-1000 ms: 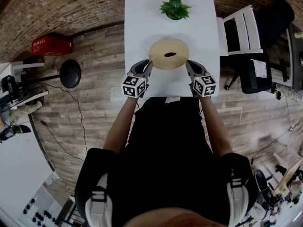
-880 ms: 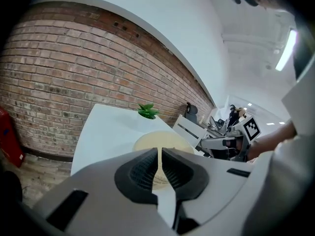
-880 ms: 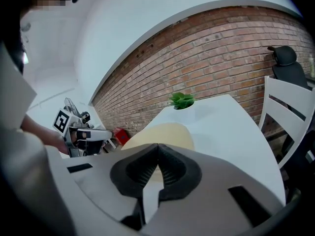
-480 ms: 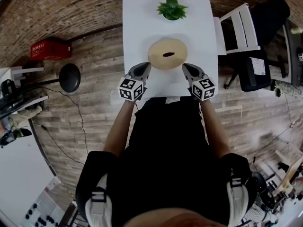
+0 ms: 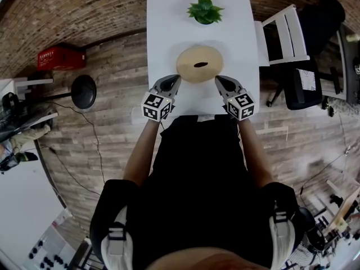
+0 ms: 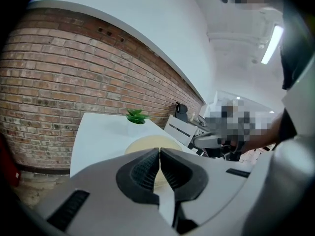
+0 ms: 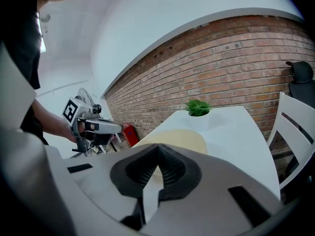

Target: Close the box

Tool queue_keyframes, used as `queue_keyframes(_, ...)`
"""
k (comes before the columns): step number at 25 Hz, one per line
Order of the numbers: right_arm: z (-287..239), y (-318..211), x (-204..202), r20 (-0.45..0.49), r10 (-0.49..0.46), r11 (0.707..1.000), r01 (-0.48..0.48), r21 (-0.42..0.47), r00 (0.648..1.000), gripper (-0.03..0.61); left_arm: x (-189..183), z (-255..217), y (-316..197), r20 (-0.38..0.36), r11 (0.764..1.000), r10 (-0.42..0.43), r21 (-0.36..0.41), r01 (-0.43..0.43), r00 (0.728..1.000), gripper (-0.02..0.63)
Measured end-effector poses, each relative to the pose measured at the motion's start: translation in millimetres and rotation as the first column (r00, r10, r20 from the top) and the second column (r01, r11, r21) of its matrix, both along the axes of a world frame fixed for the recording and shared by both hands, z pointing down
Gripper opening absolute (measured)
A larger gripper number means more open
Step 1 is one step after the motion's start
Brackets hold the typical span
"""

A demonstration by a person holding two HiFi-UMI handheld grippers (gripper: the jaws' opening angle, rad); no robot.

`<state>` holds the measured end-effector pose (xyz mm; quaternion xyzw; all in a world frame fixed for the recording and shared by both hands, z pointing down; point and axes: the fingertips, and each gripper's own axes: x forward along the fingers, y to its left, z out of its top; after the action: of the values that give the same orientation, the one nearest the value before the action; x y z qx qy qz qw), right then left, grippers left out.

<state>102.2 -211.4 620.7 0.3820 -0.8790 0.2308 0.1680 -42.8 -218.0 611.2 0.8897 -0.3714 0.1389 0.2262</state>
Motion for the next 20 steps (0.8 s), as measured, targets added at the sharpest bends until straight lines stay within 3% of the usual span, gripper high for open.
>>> queue_keyframes(11,1.9,0.3,-1.9,0.006,-0.017,1.000,0.017,-0.008,1.000,-0.003,1.3,-0.2,2.2,-0.044,0.999,-0.025,-0.029,0.023,0.999,0.025)
queue_keyframes(20,3.2,-2.1,-5.8,0.000,-0.029,1.000,0.029,-0.010,1.000,-0.003,-2.1,1.2,7.5,-0.023,0.999,-0.024,-0.023,0.024,0.999,0.025)
